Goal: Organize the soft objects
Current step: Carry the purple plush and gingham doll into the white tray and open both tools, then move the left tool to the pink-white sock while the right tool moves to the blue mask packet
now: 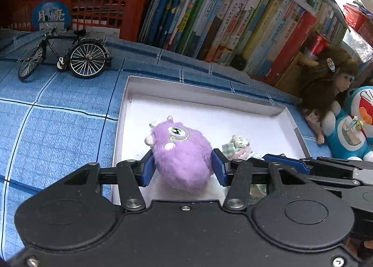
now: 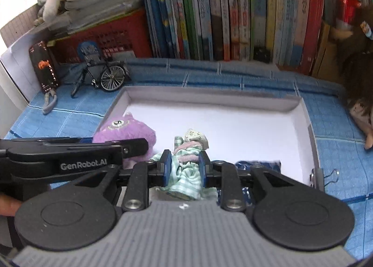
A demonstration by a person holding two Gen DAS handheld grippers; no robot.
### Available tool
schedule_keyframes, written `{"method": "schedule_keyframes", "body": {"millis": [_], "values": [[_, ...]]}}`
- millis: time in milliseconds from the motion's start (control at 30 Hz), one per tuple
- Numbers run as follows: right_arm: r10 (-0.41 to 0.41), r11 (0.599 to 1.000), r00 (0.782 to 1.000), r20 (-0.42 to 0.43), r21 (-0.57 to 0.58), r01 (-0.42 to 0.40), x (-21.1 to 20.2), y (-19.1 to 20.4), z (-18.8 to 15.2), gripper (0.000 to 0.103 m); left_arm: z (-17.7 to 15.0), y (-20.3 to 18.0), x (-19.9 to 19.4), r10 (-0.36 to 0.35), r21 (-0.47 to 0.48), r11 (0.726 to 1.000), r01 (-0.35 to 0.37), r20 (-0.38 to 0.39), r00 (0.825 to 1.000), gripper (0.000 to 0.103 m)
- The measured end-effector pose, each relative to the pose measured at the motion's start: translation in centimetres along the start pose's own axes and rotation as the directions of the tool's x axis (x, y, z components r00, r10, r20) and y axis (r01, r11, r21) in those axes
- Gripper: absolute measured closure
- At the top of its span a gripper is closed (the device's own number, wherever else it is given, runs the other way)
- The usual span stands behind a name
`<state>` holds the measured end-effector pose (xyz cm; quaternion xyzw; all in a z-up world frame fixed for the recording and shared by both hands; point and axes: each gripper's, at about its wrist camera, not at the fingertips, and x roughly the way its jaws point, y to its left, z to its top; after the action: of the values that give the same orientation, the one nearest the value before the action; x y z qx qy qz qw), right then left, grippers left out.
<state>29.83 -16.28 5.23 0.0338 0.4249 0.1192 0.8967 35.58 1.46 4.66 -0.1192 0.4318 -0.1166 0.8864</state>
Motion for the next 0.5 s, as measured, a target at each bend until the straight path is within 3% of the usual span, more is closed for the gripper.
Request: {"method": "schedule_keyframes", "body": {"millis": [300, 433, 500], "values": [[0.019, 0.999, 1.0, -0.02, 0.038, -0.018, 0.3, -0.8, -0.1, 0.07, -0.1, -0.5, -0.1, 0.009, 0.023, 1.0, -0.01, 0.009, 1.0, 0.053], [0.028, 0.999, 1.0, 0.001, 0.044, -0.028, -0.7, -1.0, 0.0, 0.067, -0.1, -1.0, -1.3, 0.065, 0.059, 0.996, -0.067, 0.039, 0.997, 0.032], [0.033, 0.999, 0.999, 0.022, 0.042, -0.034, -1.8, -1.0, 0.0, 0.053, -0.1, -1.0, -2.4, 0.067, 0.062, 0.996, -0.071, 0.062, 0.996, 0.026]]}}
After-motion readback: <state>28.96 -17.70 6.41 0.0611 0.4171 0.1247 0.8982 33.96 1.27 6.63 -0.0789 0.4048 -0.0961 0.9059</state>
